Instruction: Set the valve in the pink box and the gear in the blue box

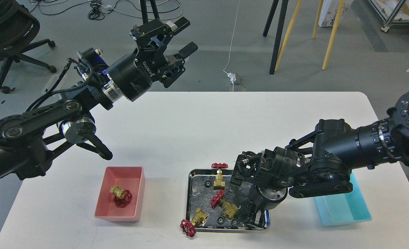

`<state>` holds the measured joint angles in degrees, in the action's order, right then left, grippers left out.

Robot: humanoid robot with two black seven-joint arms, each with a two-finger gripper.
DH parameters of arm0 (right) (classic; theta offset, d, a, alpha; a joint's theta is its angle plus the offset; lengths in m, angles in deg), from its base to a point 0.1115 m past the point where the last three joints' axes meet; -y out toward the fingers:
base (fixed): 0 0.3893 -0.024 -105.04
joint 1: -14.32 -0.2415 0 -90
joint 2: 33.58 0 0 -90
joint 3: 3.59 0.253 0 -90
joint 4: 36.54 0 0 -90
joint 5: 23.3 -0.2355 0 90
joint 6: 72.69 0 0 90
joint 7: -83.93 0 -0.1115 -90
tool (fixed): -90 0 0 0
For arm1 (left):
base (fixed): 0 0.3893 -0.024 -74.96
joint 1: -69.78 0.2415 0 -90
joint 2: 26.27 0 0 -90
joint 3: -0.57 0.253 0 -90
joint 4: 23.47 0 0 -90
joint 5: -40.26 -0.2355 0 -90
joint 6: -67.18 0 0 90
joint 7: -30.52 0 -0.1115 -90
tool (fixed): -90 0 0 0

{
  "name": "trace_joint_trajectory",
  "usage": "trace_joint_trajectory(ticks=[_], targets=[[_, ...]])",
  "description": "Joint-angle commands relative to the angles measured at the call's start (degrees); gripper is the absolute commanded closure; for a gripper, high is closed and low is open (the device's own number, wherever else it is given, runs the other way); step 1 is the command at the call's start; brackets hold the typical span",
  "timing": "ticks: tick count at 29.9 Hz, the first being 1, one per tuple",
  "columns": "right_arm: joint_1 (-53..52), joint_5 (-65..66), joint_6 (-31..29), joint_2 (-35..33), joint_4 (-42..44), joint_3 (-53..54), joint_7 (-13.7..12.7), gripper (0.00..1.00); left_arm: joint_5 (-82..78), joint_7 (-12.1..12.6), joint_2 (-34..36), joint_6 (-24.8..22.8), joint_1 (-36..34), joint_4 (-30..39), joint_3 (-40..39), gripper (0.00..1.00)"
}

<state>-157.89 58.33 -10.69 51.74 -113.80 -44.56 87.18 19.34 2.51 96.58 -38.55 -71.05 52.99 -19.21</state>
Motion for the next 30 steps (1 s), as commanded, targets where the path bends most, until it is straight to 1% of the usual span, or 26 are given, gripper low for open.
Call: trace_joint_trajectory(ticks=[1,7,12,16,19,24,26,27,30], targets=[[0.39,0.02,0.0,0.38,1.05,-0.07,0.0,0.43,0.0,0.01,0.02,0.0,0.12,-0.08,0.01,0.37],[1.18,0.02,0.0,1.43,1.93,-0.07,0.09,0.49,0.0,0.01,-0.07,-0.09,0.56,-0.35,0.01,0.37],[1.18,-0.07,0.0,1.78,2.02,-0.07,0.09,0.5,0.0,0.01,-0.07,-0.27,0.64,-0.35,0.01,0.36],[1.35,0.02,0.0,1.96,2.02,-0.24,0.09,0.52,0.0,0.01,-0.16,-0.27,0.82,-0.44,0.01,0.36],[1.53,0.11,0.0,1.96,2.02,-0.24,0.09,0.61,0.0,0.01,-0.16,-0.27,0.91,-0.44,0.01,0.36],[1.53,0.11,0.0,2.4,2.2,-0.33,0.0,0.74,0.0,0.01,-0.24,-0.27,1.0,-0.44,0.01,0.36],[1.53,0.11,0.0,2.66,2.2,-0.33,0.09,0.83,0.0,0.01,-0.24,-0.27,1.08,-0.44,0.01,0.36],[1.44,0.11,0.0,2.66,2.28,-0.33,0.09,0.87,0.0,0.01,-0.24,-0.27,1.08,-0.44,0.01,0.36],[1.0,-0.07,0.0,2.57,2.2,-0.33,0.17,0.93,0.0,0.01,-0.24,-0.27,1.08,-0.44,0.01,0.36]])
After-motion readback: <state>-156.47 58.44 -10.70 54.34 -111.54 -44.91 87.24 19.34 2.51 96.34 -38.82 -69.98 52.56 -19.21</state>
